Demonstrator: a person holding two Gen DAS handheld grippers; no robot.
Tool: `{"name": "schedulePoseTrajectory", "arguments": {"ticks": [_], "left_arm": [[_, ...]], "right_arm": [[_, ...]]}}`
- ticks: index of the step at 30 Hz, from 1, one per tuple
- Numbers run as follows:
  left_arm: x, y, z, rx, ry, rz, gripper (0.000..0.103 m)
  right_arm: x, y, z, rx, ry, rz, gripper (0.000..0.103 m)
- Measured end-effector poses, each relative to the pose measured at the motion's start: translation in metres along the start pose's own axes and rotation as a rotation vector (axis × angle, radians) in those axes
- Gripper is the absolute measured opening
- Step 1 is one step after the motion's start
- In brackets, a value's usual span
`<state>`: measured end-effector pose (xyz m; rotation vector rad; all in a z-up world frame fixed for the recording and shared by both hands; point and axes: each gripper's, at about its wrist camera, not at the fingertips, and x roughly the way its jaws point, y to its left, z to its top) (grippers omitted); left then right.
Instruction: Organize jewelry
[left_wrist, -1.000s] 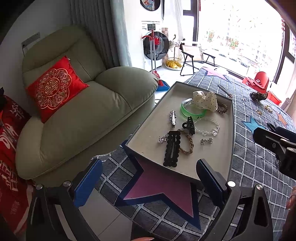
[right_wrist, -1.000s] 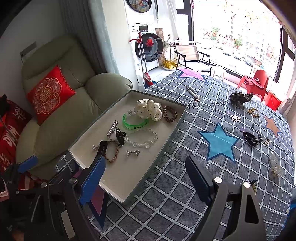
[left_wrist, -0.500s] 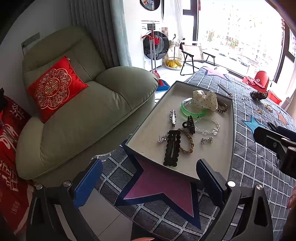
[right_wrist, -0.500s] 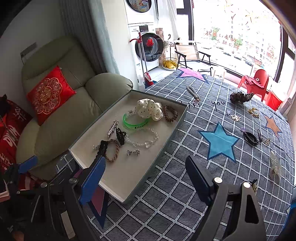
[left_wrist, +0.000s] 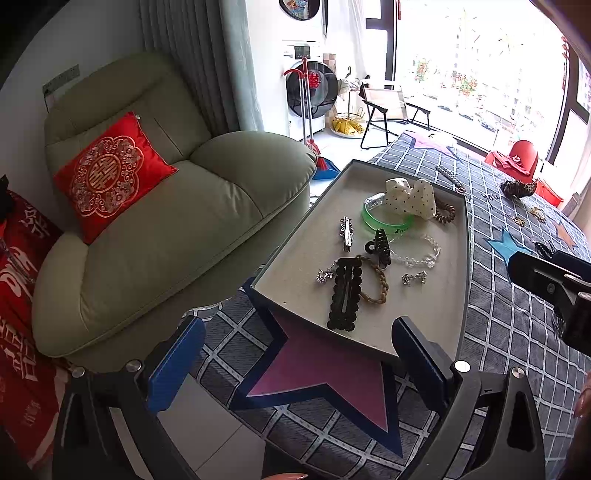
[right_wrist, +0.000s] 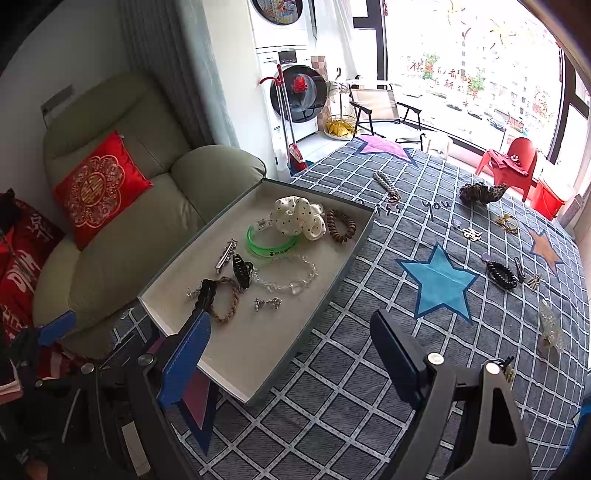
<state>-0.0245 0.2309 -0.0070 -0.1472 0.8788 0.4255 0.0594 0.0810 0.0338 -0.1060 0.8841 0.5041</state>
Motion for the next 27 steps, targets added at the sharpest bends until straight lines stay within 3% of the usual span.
{"name": "schedulePoseTrajectory", "arguments": {"ticks": [27], "left_arm": [[0.0024,-0.0006,0.0003,-0.001,0.002,-0.009,0.102]], "right_arm": [[0.0003,-0.0001,-0.0007,0.001,0.001,0.003,0.09]]}}
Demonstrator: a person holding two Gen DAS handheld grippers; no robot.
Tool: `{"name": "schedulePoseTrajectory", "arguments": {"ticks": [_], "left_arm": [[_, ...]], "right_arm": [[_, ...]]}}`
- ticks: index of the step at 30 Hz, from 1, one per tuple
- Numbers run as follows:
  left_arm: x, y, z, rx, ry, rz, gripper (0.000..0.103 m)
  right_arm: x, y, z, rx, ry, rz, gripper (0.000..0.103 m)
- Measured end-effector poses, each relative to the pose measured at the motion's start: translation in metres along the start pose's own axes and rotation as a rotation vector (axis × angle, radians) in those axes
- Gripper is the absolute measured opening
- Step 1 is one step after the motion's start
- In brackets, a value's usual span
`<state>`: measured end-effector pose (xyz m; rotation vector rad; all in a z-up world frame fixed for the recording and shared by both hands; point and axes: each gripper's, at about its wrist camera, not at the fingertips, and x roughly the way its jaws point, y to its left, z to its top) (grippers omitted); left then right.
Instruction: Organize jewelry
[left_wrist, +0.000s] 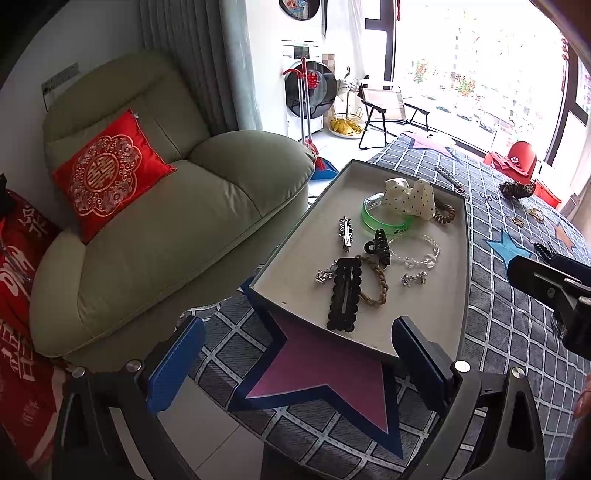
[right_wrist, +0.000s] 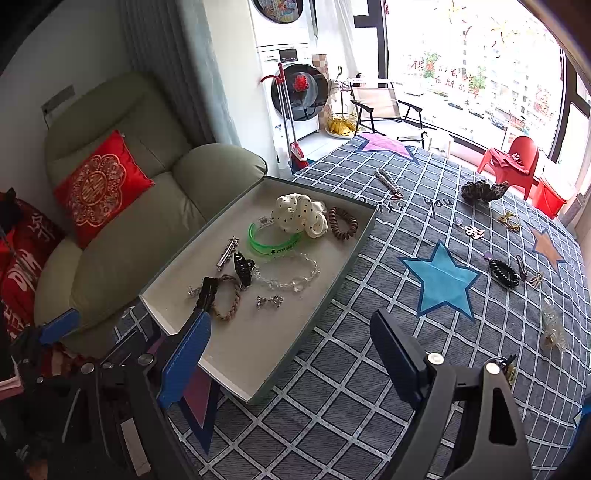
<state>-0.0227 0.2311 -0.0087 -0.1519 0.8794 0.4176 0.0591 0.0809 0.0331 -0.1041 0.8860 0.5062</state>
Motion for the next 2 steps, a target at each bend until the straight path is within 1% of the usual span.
{"name": "schedulePoseTrajectory", "arguments": {"ticks": [2], "left_arm": [[0.0,-0.0003,-0.0001,-0.002,0.002,0.0,0.102]], "right_arm": [[0.0005,-0.0002,0.0,-0.002,0.0,-0.001,0.09]]}}
